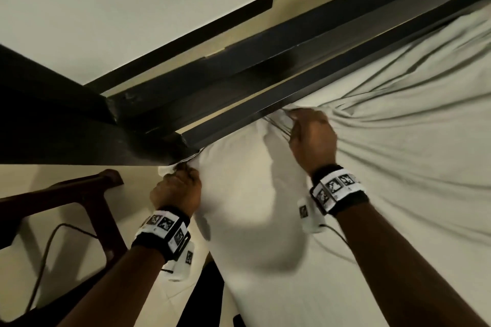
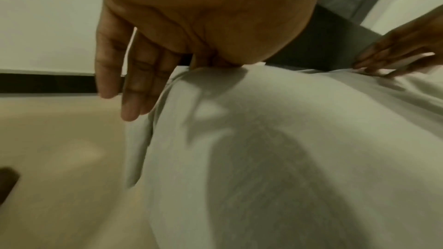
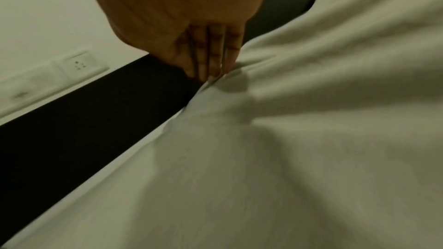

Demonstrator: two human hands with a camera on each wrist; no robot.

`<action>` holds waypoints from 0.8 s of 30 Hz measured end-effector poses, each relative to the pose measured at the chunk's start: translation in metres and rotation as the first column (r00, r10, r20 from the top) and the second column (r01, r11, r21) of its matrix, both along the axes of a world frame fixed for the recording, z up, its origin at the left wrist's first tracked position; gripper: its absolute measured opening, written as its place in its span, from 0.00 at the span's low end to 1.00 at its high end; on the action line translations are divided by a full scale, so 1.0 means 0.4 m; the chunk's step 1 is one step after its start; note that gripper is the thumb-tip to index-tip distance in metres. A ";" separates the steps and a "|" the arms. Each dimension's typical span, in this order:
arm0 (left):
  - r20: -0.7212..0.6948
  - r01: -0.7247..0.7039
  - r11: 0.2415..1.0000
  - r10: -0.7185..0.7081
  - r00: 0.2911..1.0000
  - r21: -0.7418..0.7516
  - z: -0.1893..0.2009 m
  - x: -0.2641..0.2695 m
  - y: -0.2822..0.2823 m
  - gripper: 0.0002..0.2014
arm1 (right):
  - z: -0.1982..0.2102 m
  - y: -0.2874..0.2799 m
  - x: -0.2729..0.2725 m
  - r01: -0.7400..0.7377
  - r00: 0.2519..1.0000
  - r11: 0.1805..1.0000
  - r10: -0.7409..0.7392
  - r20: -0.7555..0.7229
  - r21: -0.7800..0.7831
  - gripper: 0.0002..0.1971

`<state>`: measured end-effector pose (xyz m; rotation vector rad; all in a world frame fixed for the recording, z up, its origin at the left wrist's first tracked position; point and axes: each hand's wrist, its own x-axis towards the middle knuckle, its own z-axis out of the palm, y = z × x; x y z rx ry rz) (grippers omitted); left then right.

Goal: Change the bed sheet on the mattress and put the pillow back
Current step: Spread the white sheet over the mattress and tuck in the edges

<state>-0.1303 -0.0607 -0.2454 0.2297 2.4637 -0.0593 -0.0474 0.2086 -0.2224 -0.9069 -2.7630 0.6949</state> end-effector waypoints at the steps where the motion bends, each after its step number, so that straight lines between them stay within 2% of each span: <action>1: -0.063 0.085 0.996 -0.086 0.994 -0.018 0.010 0.014 0.005 0.32 | 0.005 0.043 0.000 0.063 0.995 0.997 -0.066 0.075 0.038 0.20; 2: -0.154 0.140 0.989 -0.146 0.977 -0.050 0.019 0.027 0.006 0.27 | 0.009 0.079 -0.009 0.066 0.975 0.996 -0.077 0.208 0.058 0.27; 4: -0.180 0.194 0.976 -0.210 0.961 -0.103 0.059 0.060 0.038 0.19 | 0.020 0.137 -0.039 -0.003 0.889 1.000 -0.005 0.459 0.018 0.38; 6: -0.214 0.291 0.956 -0.290 0.933 -0.023 0.106 0.091 0.088 0.19 | 0.036 0.170 -0.073 -0.061 0.814 0.995 0.095 0.573 -0.079 0.41; 9: -0.223 0.442 0.868 -0.396 0.891 0.227 0.124 0.149 0.161 0.21 | 0.048 0.190 -0.095 -0.030 0.754 0.985 0.135 0.643 -0.173 0.44; 11: -0.217 0.513 0.787 -0.465 0.858 0.342 0.117 0.172 0.218 0.18 | 0.050 0.215 -0.095 0.027 0.746 0.984 0.097 0.658 -0.176 0.39; 13: -0.227 0.585 0.698 -0.544 0.808 0.413 0.106 0.181 0.271 0.18 | 0.061 0.243 -0.095 0.048 0.729 0.964 0.145 0.669 -0.261 0.36; 15: -0.253 0.653 0.610 -0.614 0.747 0.449 0.090 0.182 0.318 0.21 | 0.060 0.278 -0.092 0.129 0.783 0.884 0.187 0.593 -0.450 0.34; 17: -0.250 0.696 0.564 -0.668 0.701 0.443 0.069 0.176 0.358 0.28 | 0.077 0.300 -0.093 0.155 0.824 0.827 0.194 0.533 -0.541 0.25; 19: -0.223 0.719 0.552 -0.706 0.672 0.421 0.041 0.164 0.388 0.35 | 0.087 0.317 -0.097 0.102 0.824 0.868 0.201 0.530 -0.486 0.25; 20: -0.232 0.739 0.540 -0.721 0.653 0.404 0.027 0.156 0.401 0.38 | 0.090 0.317 -0.094 0.035 0.812 0.922 0.198 0.548 -0.385 0.26; 22: -0.279 0.782 0.511 -0.741 0.611 0.356 -0.001 0.141 0.420 0.42 | 0.088 0.298 -0.084 -0.122 0.833 0.991 0.135 0.537 -0.059 0.22; 24: -0.289 0.786 0.520 -0.737 0.611 0.335 -0.026 0.125 0.438 0.44 | 0.085 0.261 -0.063 -0.188 0.905 0.954 0.077 0.418 0.232 0.15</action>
